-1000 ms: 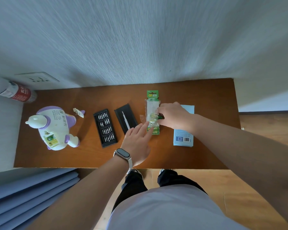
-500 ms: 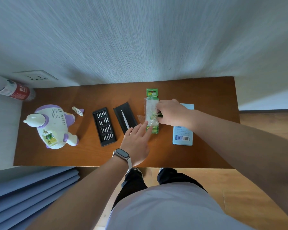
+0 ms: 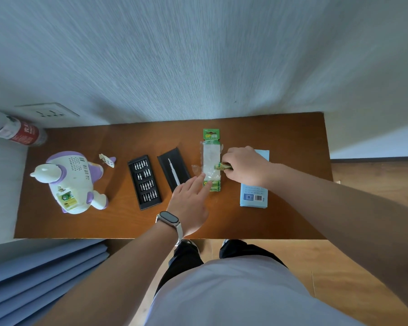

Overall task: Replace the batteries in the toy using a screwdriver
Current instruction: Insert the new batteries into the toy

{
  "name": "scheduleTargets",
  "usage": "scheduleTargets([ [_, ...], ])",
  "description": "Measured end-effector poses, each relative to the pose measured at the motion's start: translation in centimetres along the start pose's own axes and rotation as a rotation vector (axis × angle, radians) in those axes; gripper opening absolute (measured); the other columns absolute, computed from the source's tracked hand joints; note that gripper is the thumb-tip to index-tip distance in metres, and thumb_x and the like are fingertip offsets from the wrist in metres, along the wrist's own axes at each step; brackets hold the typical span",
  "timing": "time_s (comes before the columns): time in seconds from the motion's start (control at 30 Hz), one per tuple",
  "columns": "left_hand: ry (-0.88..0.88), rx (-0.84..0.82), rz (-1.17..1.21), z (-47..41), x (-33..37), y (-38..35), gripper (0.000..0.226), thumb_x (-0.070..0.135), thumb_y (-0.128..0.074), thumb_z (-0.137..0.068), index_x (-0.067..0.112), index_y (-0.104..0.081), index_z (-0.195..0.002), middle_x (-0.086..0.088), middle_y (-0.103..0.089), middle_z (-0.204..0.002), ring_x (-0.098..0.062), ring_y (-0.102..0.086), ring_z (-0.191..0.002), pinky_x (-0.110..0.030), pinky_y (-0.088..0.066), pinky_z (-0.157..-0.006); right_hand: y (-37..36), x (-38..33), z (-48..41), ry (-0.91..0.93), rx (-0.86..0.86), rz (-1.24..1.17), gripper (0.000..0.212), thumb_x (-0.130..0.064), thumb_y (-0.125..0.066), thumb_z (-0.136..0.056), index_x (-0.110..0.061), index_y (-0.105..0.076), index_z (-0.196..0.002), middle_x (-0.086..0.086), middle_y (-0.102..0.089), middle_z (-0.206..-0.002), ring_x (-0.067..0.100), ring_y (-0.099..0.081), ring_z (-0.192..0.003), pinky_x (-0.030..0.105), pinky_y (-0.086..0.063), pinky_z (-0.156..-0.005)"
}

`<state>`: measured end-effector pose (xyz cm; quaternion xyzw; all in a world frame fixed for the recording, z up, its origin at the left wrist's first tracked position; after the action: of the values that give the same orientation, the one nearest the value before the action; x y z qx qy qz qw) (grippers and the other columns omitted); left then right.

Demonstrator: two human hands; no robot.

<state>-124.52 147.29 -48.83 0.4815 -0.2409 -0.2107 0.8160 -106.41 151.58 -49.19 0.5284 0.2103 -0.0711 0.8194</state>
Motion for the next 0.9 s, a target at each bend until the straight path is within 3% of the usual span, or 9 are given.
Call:
scheduleTargets([
  [0.2,0.012,0.157,0.118,0.2,0.3,2.5,0.051,0.020,-0.059,-0.091,0.015,-0.053,-0.141,-0.008,-0.051,-0.148,-0.027,-0.044,-0.139,-0.043,-0.042,-0.109,2.5,-0.6,3.7,-0.092,0.018,-0.296,0.029,-0.024,-0.059,-0.092,-0.002,-0.055,-0.074,0.008,-0.051,-0.073,0.017,-0.043,-0.064,0.033,-0.034,-0.059],
  [0.37,0.129,0.285,0.496,0.5,1.5,6.2,0.040,0.024,-0.059,-0.097,0.016,-0.059,-0.136,0.001,-0.062,-0.132,-0.018,-0.054,-0.124,-0.034,-0.044,-0.106,4.7,-2.1,5.9,-0.138,0.086,-0.463,0.027,-0.027,-0.061,-0.092,-0.005,-0.059,-0.077,0.001,-0.048,-0.069,0.010,-0.037,-0.059,0.028,-0.029,-0.057],
  [0.47,0.246,0.260,0.871,0.7,2.0,7.8,0.028,0.025,-0.058,-0.099,0.023,-0.062,-0.126,0.010,-0.067,-0.111,-0.012,-0.062,-0.106,-0.025,-0.051,-0.089,5.9,-3.1,6.7,-0.146,0.113,-0.546,0.025,-0.030,-0.061,-0.093,-0.007,-0.064,-0.085,0.008,-0.057,-0.072,0.007,-0.040,-0.057,0.026,-0.032,-0.057],
  [0.57,0.263,0.278,1.056,1.0,2.2,8.8,0.019,0.027,-0.059,-0.099,0.022,-0.066,-0.116,0.009,-0.069,-0.094,-0.010,-0.064,-0.088,-0.015,-0.049,-0.071,7.0,-4.2,7.1,-0.129,0.157,-0.636,0.022,-0.028,-0.062,-0.093,-0.008,-0.066,-0.085,-0.004,-0.050,-0.063,0.003,-0.040,-0.052,0.018,-0.032,-0.052],
  [0.67,0.221,0.349,1.172,1.6,2.1,9.8,0.012,0.027,-0.062,-0.097,0.022,-0.071,-0.103,0.008,-0.067,-0.076,-0.012,-0.058,-0.066,-0.028,-0.049,-0.062,7.7,-5.5,7.2,-0.088,0.181,-0.687,0.017,-0.027,-0.064,-0.092,-0.014,-0.068,-0.084,-0.005,-0.054,-0.066,0.002,-0.042,-0.055,0.017,-0.036,-0.052],
  [0.77,0.230,0.423,1.244,2.3,1.6,10.6,0.008,0.021,-0.064,-0.097,0.018,-0.071,-0.098,-0.004,-0.072,-0.081,-0.028,-0.065,-0.074,-0.041,-0.056,-0.071,8.2,-6.9,6.9,-0.070,0.196,-0.711,0.014,-0.030,-0.065,-0.092,-0.019,-0.070,-0.086,-0.005,-0.059,-0.069,0.001,-0.047,-0.059,0.019,-0.039,-0.055],
  [0.9,0.198,0.461,1.270,3.8,0.0,11.7,0.008,0.016,-0.064,-0.096,0.012,-0.071,-0.097,-0.014,-0.071,-0.083,-0.026,-0.066,-0.074,-0.035,-0.058,-0.070,8.7,-9.6,6.6,-0.054,0.206,-0.666,0.016,-0.032,-0.063,-0.094,-0.032,-0.064,-0.078,-0.014,-0.055,-0.069,-0.008,-0.051,-0.066,0.013,-0.040,-0.058],
])
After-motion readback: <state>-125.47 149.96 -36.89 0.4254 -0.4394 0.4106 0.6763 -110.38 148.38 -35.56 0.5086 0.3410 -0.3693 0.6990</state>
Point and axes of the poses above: each hand's wrist, its own z-axis away from the middle knuckle, its own y-axis out of the back of the hand, x = y × z, the point moved 4 cm from there along -z, towards the middle knuckle
